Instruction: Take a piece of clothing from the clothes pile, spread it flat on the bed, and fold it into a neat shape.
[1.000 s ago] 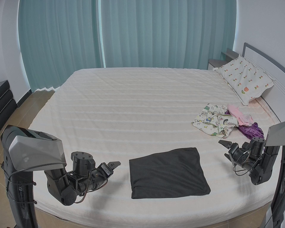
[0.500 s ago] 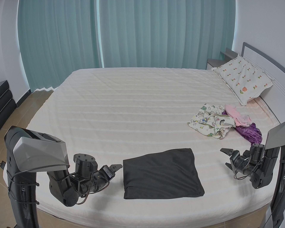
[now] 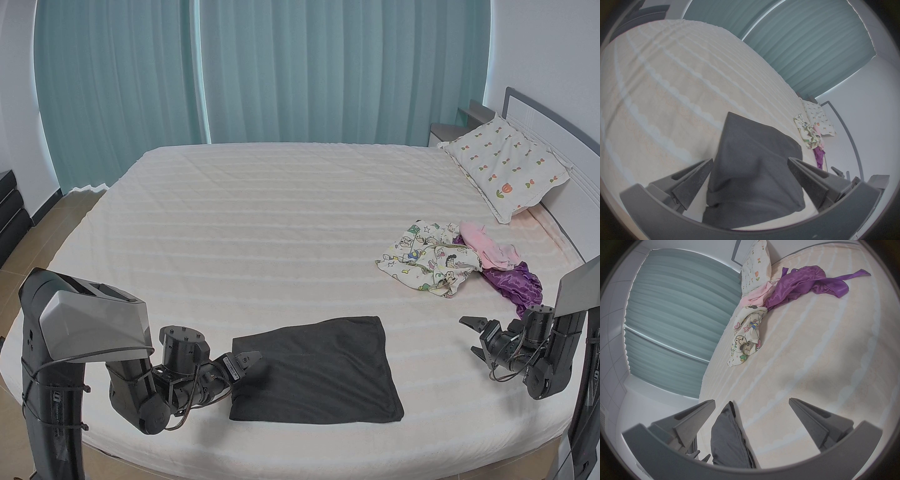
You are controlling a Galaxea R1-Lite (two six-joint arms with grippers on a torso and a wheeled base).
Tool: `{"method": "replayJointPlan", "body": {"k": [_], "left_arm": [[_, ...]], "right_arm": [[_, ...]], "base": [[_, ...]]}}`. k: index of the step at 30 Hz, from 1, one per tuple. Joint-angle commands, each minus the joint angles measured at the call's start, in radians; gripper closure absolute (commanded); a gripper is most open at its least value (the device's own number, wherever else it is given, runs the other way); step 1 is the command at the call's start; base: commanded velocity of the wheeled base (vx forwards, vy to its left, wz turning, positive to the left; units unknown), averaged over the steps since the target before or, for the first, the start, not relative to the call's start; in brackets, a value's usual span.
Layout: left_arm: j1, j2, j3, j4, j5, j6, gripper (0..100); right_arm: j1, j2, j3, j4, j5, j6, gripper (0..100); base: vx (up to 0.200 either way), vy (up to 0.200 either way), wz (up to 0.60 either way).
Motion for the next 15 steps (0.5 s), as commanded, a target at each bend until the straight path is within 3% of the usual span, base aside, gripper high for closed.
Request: {"method": "replayJointPlan", "body": {"k": [1,6,15], "left_arm": [[0.004,0.031,0.001,0.002,0.004,0.006,0],[0.005,0.039,-0.006,0.002,0.045,0.018,0],[-0.038,0.06,-0.009,0.002,0.054,0.084,0]], "right_arm": [[0.001,0.003,0.013,-0.011,-0.003,-0.017,0],[0.004,0.005,0.034,-0.011,-0.001,-0.069,0],[0.003,0.008,0.025,-0.011,-0.004,-0.067,0]], "base": [[0.0,0.0,0.0],[0.0,0.0,0.0],[0.0,0.0,0.0]]}}
